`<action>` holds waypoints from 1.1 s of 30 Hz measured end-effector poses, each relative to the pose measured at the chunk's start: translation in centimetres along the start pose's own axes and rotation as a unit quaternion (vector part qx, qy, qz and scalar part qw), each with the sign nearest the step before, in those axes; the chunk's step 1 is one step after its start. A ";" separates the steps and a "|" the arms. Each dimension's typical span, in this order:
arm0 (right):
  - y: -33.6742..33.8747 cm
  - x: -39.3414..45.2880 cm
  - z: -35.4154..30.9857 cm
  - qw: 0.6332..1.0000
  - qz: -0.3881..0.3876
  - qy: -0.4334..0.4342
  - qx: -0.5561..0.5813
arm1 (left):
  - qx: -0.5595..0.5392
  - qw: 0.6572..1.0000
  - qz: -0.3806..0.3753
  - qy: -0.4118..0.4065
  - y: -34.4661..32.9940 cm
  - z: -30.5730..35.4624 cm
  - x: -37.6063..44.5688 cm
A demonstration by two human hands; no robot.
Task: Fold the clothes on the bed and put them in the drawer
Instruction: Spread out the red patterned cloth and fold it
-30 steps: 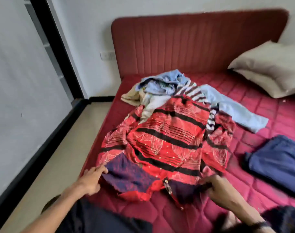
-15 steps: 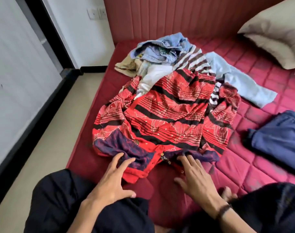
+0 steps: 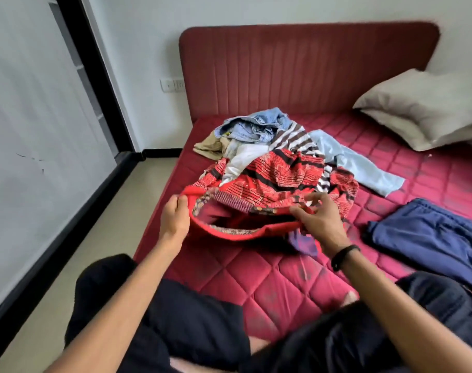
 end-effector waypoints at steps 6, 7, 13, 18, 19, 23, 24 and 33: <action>-2.0 -1.1 -3.8 0.968 -0.178 -0.078 0.162 | 0.074 0.981 -0.129 0.121 -2.2 3.3 0.4; -2.1 -1.3 -4.3 0.971 -0.177 -0.067 0.148 | 0.131 0.972 -0.159 0.112 -2.3 4.0 -0.1; -5.6 -4.4 0.6 0.969 -0.213 -0.088 0.090 | 0.184 0.880 -0.369 0.237 -3.2 -2.3 -6.8; -9.5 -5.4 9.1 0.967 -0.206 -0.146 0.040 | 0.336 0.836 -0.374 0.220 -3.9 -8.7 -7.0; -10.0 -5.3 9.7 0.970 -0.207 -0.126 0.006 | 0.391 0.844 -0.334 0.152 -4.2 -8.1 -6.0; -11.0 -5.3 9.3 0.957 -0.261 -0.025 -0.121 | 0.243 0.923 -0.298 -0.020 -8.1 -5.3 -5.4; -11.2 -5.3 9.2 0.946 -0.278 0.013 -0.169 | 0.227 0.920 -0.317 -0.040 -9.3 -5.8 -6.1; -10.0 -4.3 8.5 0.927 -0.254 0.127 -0.243 | 0.275 0.921 -0.274 -0.031 -9.8 -14.5 -5.0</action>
Point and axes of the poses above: each hand's wrist, its own x-axis towards the middle knuckle, its own y-axis out of the back of the hand, z = x × y, the point moved 9 cm from there along x, towards the middle knuckle, and after that the axes turned 6 degrees about -x, right-handed, at the moved point
